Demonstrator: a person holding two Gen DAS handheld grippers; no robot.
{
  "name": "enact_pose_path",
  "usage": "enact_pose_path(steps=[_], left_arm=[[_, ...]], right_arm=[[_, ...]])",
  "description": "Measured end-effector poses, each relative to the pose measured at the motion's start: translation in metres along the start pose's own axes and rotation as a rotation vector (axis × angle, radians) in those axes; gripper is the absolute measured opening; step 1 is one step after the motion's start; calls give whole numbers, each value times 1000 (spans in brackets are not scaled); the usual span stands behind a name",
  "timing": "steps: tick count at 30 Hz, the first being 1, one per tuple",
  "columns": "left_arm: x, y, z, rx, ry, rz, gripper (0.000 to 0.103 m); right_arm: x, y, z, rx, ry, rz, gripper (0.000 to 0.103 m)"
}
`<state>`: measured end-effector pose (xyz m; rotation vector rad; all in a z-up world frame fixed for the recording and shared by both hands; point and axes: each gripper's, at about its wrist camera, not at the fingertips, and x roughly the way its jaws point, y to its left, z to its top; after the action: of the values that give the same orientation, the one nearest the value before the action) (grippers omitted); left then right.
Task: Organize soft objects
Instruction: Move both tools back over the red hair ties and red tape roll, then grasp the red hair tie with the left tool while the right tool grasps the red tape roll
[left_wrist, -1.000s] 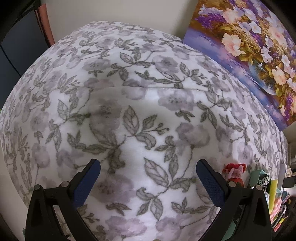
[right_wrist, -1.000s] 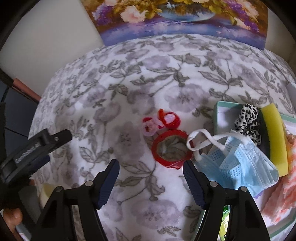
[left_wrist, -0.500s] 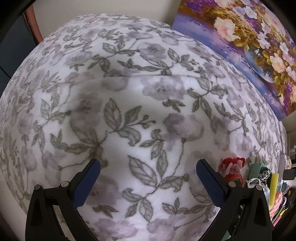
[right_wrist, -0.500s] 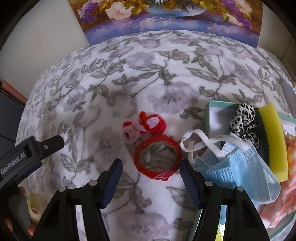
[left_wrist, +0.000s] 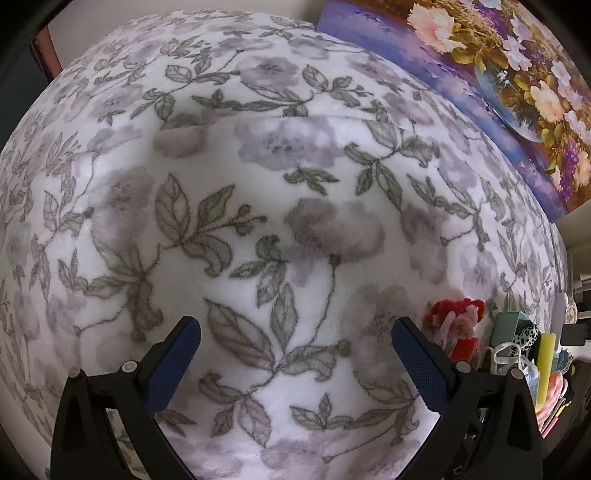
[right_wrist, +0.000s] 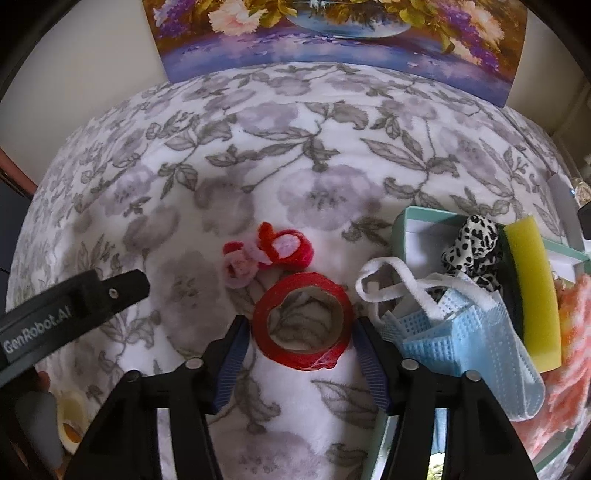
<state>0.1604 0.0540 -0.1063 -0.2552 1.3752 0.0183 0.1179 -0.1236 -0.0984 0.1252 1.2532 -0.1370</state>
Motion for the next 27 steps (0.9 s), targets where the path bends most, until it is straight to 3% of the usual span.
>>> enact_pose_path(steps=[17,27], left_arm=[[-3,-13,0,41,-12,-17,103],[0,-33,1,41,-12,-148,103]], right_arm=[[-8,-9,-3,32,0,44,57],[-19,-25,-2,73,-7,70,56]])
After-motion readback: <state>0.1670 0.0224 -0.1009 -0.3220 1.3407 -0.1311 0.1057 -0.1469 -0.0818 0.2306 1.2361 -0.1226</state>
